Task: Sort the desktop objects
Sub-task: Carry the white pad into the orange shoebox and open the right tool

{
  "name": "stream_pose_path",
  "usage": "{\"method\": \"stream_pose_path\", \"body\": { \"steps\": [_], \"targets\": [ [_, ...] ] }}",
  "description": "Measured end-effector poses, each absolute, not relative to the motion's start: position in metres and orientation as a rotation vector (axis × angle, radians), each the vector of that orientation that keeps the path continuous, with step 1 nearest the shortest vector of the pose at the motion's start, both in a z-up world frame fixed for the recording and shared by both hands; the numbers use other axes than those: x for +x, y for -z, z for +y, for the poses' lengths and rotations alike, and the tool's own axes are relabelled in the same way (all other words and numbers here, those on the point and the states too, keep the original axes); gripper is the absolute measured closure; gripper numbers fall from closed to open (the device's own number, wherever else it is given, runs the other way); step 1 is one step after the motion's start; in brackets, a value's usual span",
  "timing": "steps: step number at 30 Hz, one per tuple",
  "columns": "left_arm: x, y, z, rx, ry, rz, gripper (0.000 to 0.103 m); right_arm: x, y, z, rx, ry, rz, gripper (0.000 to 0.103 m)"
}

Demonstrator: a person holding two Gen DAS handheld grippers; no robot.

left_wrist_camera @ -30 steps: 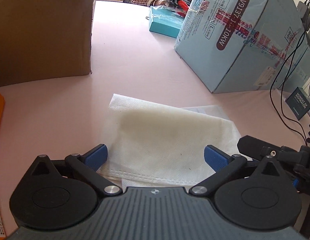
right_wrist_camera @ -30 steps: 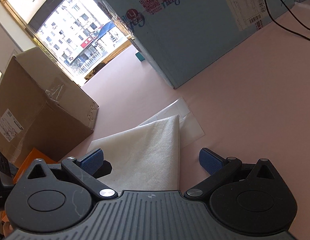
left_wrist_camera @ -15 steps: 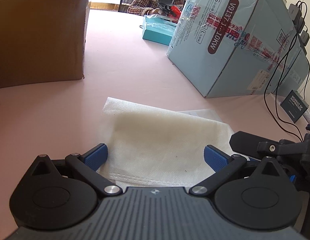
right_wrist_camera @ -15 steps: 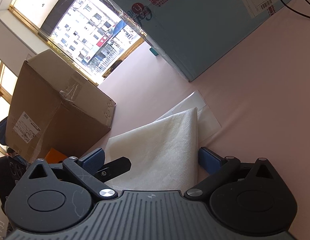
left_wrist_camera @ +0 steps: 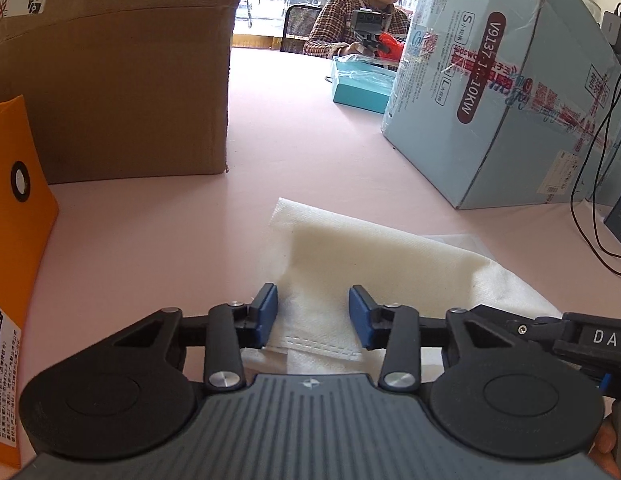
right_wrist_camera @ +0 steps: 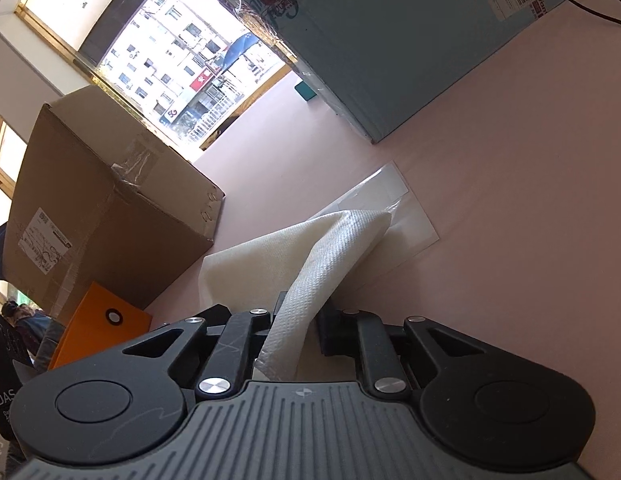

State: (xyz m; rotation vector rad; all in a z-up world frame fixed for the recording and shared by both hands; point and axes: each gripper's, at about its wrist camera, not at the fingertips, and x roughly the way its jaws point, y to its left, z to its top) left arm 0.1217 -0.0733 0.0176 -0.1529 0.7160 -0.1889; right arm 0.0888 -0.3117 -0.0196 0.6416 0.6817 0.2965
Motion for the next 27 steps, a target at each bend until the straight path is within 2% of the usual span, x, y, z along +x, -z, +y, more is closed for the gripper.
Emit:
{"method": "stream_pose_path", "body": {
  "steps": [1,7,22,27],
  "targets": [
    [0.122,-0.018,-0.07,-0.174,0.201,0.718,0.084,0.088,0.02,-0.311,0.634,-0.293,0.678,0.092],
    [0.12,-0.019,-0.063,-0.223,0.251,0.731,0.092,0.085,0.019,-0.31,0.607,-0.284,0.654,0.093],
    [0.105,-0.025,-0.052,-0.23,0.244,0.688,0.094,0.076,0.009,-0.303,0.574,-0.366,0.602,0.095],
    [0.089,-0.038,-0.051,-0.188,0.204,0.613,0.095,0.073,0.001,-0.298,0.581,-0.414,0.576,0.095]
  ]
}}
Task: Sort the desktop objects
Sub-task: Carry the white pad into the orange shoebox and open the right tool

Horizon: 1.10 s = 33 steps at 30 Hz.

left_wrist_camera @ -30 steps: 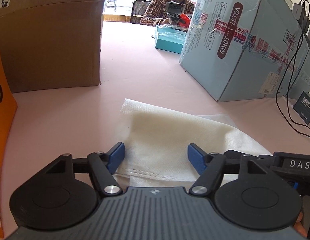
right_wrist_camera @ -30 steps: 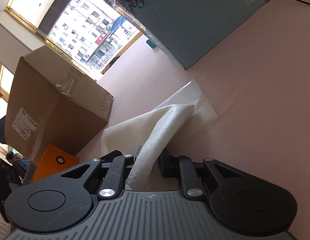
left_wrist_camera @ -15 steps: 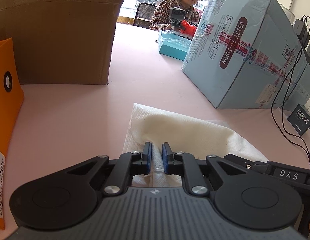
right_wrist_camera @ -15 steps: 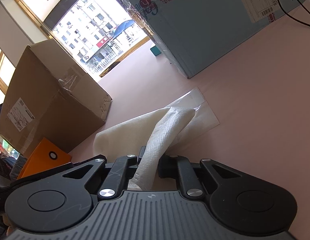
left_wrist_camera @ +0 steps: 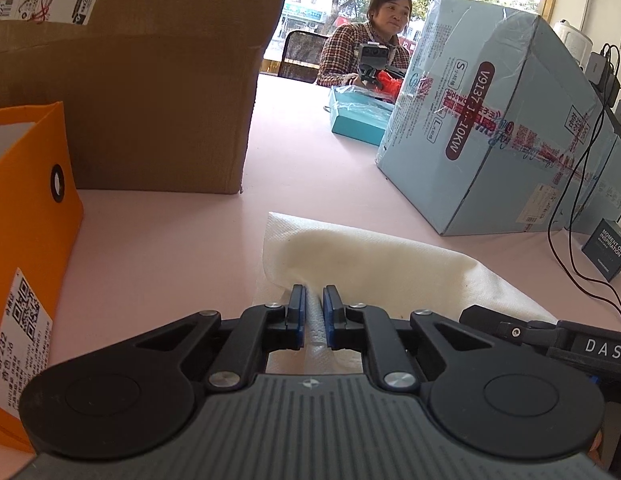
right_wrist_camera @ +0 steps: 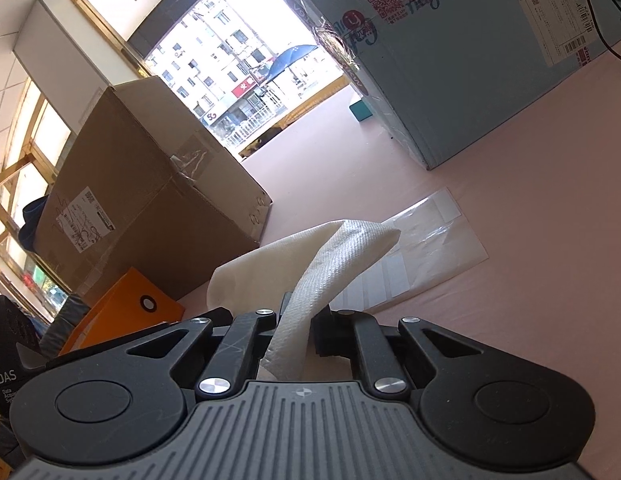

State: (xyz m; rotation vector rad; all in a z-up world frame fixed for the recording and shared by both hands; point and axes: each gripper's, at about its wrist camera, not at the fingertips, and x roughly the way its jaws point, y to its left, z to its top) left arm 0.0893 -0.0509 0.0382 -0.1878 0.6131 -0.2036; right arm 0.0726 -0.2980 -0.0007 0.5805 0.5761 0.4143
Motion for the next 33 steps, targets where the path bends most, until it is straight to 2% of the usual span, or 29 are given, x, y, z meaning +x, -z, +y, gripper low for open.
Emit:
{"method": "stream_pose_path", "body": {
  "steps": [14,24,33],
  "targets": [
    [0.04,-0.109,-0.009,-0.145,0.129,0.443,0.095,0.048,-0.065,-0.255,0.555,-0.57,0.453,0.096],
    [0.002,-0.144,0.065,-0.166,0.056,0.363,0.095,0.035,-0.116,-0.175,0.478,-0.686,0.386,0.096],
    [-0.028,-0.151,0.144,-0.206,-0.086,0.333,0.095,0.041,-0.124,-0.087,0.461,-0.816,0.428,0.096]
  ]
}}
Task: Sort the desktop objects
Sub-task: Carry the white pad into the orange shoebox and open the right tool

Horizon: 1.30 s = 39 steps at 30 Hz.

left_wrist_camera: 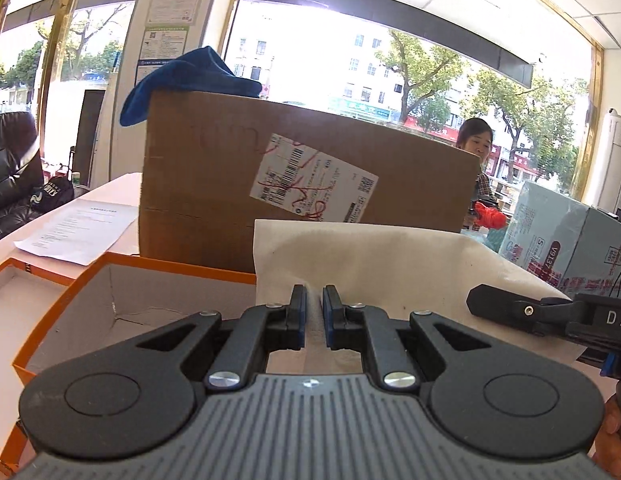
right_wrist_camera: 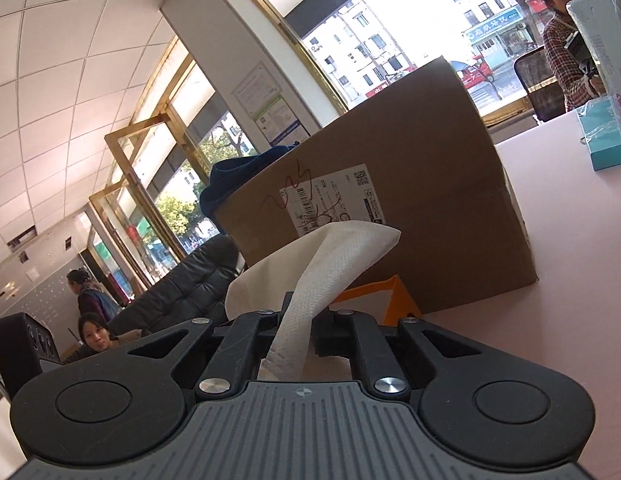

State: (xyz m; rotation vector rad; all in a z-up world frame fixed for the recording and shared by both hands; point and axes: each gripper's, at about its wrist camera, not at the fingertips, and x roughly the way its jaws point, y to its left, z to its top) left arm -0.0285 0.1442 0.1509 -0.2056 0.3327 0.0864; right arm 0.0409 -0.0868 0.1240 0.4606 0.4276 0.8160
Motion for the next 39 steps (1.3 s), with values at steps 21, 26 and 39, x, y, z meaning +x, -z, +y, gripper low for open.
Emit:
{"method": "stream_pose_path", "body": {
  "steps": [21,26,39],
  "targets": [
    [0.066,-0.088,0.206,-0.089,-0.309,0.728,0.095,0.1,-0.065,0.034,0.318,-0.674,0.722,0.096],
    [0.079,-0.078,0.205,-0.072,-0.3,0.836,0.095,0.103,-0.067,0.047,0.241,-0.634,0.788,0.096],
    [0.096,-0.071,0.217,-0.064,-0.314,0.996,0.075,0.111,-0.057,0.081,-0.012,-0.575,0.912,0.082]
  ]
}}
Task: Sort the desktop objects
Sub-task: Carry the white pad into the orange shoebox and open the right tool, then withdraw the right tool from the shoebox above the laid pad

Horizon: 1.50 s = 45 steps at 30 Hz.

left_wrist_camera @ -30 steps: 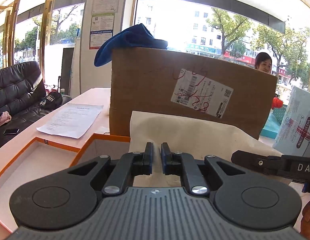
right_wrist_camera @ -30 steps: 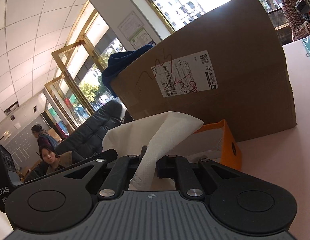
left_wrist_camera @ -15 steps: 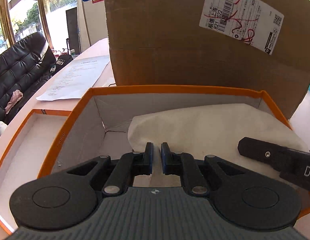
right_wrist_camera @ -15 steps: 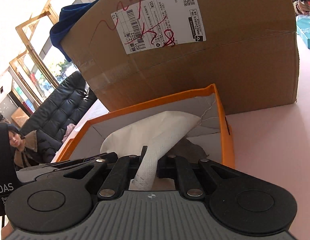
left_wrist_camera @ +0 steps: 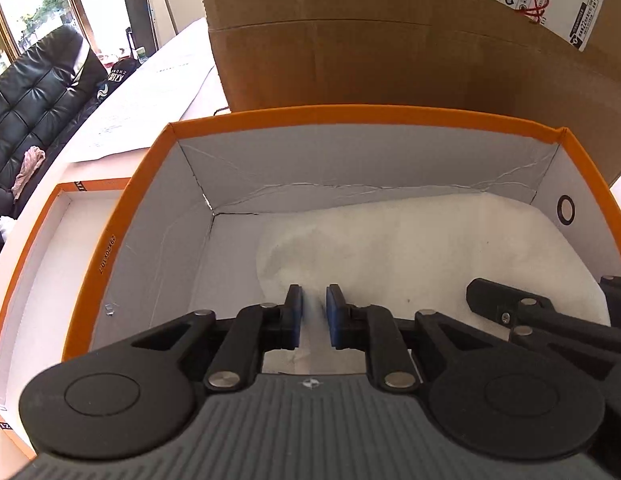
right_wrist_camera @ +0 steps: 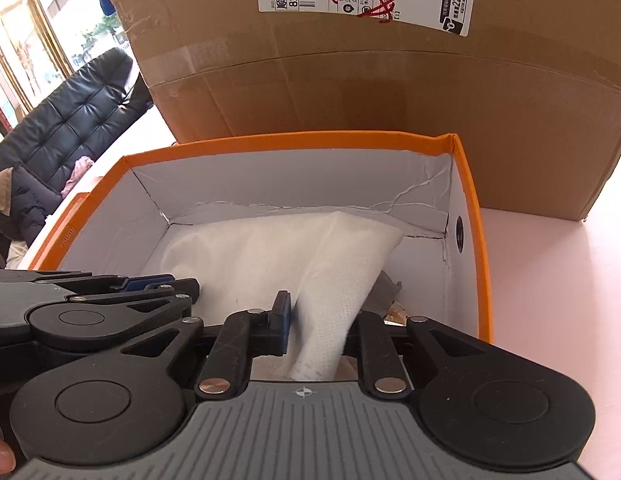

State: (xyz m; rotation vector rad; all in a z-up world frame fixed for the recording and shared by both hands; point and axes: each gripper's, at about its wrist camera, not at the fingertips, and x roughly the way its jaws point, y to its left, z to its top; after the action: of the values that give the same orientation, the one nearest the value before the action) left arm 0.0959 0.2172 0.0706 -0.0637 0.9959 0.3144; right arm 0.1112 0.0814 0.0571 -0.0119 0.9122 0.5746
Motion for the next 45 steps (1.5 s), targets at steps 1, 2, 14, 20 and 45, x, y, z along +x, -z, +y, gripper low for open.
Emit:
{"method": "stream_pose_path", "body": {
  "steps": [1,2,14,20,45],
  "targets": [
    [0.096,-0.071,0.22,-0.069,-0.315,1.002,0.067,0.112,-0.057,0.081,-0.014,-0.581,0.916,0.081],
    [0.096,-0.072,0.222,-0.076,-0.318,1.002,0.064,0.112,-0.058,0.081,-0.016,-0.584,0.922,0.077],
    [0.074,-0.091,0.249,-0.13,-0.354,0.911,0.021,0.1,-0.074,0.082,-0.024,-0.6,0.851,0.044],
    [0.052,-0.105,0.258,-0.23,-0.309,0.856,0.021,0.08,-0.092,0.083,-0.08,-0.552,0.722,0.003],
    [-0.039,-0.137,0.256,-0.089,-0.325,0.657,0.02,0.112,-0.056,0.122,-0.099,-0.417,1.071,0.089]
  ]
}}
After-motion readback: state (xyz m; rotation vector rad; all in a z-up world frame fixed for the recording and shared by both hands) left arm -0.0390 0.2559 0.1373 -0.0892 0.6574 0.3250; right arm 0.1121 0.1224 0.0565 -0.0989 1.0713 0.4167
